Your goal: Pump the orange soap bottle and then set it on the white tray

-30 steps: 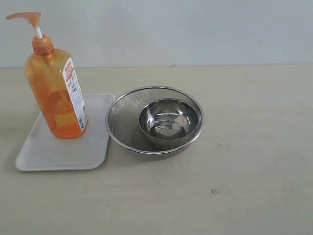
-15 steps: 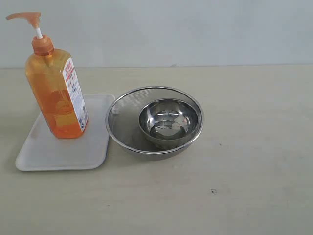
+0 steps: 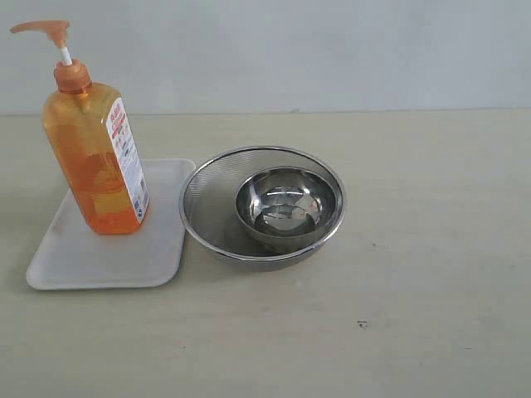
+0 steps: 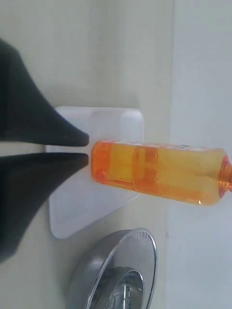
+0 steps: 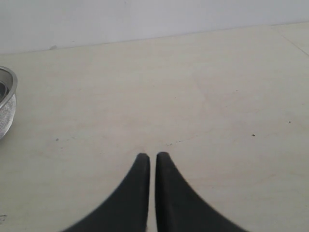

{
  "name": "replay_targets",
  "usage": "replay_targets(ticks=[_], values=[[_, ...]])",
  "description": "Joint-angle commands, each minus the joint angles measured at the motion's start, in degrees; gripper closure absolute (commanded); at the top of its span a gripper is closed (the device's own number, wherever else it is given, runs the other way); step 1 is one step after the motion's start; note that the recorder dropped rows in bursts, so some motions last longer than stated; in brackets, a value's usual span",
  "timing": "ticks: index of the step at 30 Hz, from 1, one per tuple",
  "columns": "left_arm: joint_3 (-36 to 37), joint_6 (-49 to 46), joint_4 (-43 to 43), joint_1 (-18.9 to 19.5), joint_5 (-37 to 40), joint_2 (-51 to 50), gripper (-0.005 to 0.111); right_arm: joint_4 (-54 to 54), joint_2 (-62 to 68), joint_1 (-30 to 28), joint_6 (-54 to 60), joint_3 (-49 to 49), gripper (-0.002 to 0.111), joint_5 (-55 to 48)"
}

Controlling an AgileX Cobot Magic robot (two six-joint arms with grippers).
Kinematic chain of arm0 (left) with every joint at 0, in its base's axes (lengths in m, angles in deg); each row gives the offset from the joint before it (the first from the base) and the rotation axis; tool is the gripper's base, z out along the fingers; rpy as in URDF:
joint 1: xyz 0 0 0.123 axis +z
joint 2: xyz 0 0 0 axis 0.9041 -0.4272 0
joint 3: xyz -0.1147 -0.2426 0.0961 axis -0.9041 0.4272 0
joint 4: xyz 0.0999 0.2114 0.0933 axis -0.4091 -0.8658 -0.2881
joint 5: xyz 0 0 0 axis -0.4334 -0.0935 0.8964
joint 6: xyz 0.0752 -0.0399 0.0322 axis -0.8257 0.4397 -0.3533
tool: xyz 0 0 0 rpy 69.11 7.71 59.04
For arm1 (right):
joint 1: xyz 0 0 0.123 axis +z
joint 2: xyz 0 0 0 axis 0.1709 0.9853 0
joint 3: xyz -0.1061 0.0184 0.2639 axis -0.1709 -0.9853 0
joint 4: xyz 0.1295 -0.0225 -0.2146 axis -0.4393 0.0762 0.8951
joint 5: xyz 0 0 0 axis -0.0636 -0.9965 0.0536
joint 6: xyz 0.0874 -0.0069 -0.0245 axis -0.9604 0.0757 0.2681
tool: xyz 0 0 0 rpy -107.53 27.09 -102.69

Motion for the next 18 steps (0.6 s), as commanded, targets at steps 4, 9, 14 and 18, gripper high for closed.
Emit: replay_targets(ticks=[4, 9, 14, 18], values=[[0.14, -0.37, 0.63, 0.2, -0.74, 0.15, 0.102, 0.41, -0.22, -0.13, 0.84, 0.03, 0.108, 0.4], [0.14, -0.37, 0.63, 0.2, -0.74, 0.15, 0.102, 0.41, -0.22, -0.13, 0.84, 0.03, 0.108, 0.4], [0.14, -0.37, 0.63, 0.2, -0.74, 0.15, 0.102, 0.41, -0.22, -0.13, 0.84, 0.03, 0.108, 0.4], [0.14, -0.37, 0.63, 0.2, -0.74, 0.15, 0.102, 0.41, -0.22, -0.13, 0.62, 0.03, 0.108, 0.4]])
